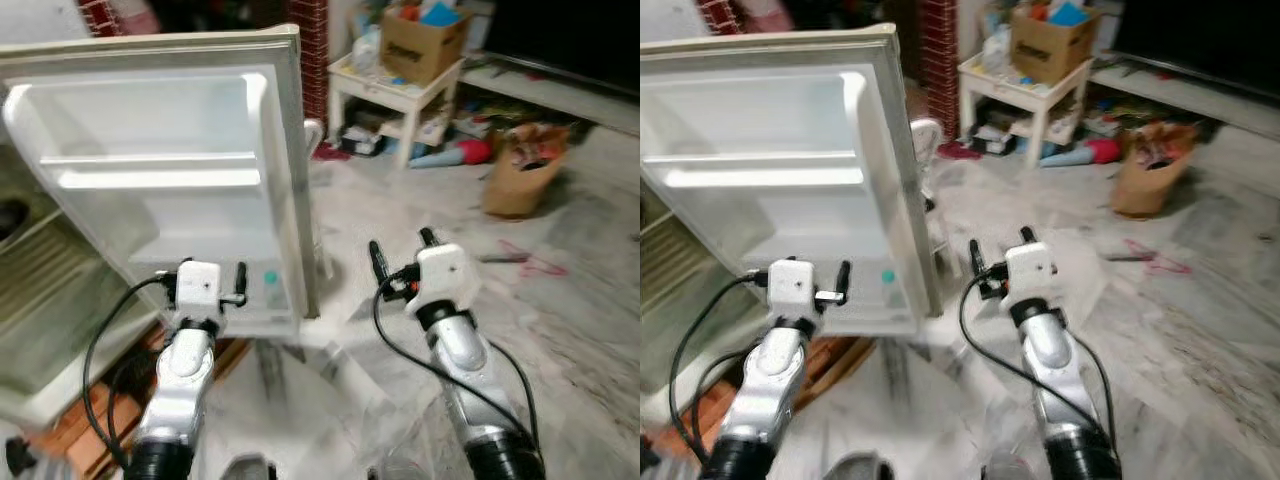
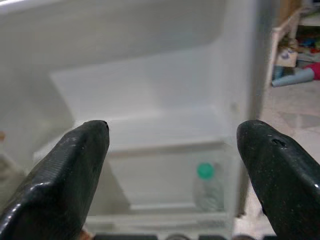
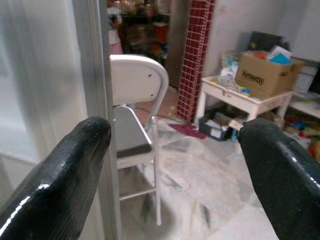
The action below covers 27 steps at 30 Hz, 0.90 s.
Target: Restocking fridge
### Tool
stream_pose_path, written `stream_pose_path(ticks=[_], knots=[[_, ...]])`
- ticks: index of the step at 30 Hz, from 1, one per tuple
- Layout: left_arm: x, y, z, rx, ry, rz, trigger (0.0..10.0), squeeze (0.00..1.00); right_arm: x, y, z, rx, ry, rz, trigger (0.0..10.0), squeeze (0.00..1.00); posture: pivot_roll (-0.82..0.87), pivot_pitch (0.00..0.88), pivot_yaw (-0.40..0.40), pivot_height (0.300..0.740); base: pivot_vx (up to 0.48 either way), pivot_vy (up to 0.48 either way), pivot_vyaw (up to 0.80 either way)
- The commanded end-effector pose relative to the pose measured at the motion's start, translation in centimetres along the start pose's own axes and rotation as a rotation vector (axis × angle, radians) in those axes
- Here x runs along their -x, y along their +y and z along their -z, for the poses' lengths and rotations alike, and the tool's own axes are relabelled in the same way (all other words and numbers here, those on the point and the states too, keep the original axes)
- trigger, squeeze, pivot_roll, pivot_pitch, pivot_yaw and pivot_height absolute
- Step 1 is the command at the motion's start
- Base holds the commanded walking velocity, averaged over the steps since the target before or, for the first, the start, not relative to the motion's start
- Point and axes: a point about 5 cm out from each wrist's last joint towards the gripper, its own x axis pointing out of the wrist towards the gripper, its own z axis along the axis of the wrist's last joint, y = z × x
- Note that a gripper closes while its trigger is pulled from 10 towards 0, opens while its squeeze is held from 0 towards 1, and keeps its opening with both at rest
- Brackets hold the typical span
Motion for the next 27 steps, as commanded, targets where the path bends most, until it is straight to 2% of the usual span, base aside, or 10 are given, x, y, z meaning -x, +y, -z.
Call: stream_pose_path(ticks=[1,9,27], knots=[[-0.13,0.83,0.06,-0.024,0.004,-0.020,10.0,0.00,-0.60,0.75,-0.79,-0.011,-0.041,-0.030,10.0,0.00,-0.08,0.000,0.056,0.740,0.000,-0.277,0.78],[-0.19,0.85,0.15,-0.028,0.007,-0.030,10.0,0.00,-0.76,1.03,-1.04,-0.005,-0.054,-0.067,10.0,0.00,-0.08,0.000,0.055,0.740,0.000,-0.269,0.78],[-0.33,1.45,0.41,-0.051,0.024,-0.071,10.0,0.00,-0.91,1.47,-1.32,0.007,-0.072,-0.101,10.0,0.00,-0.08,0.000,0.057,0.740,0.000,0.000,0.77]])
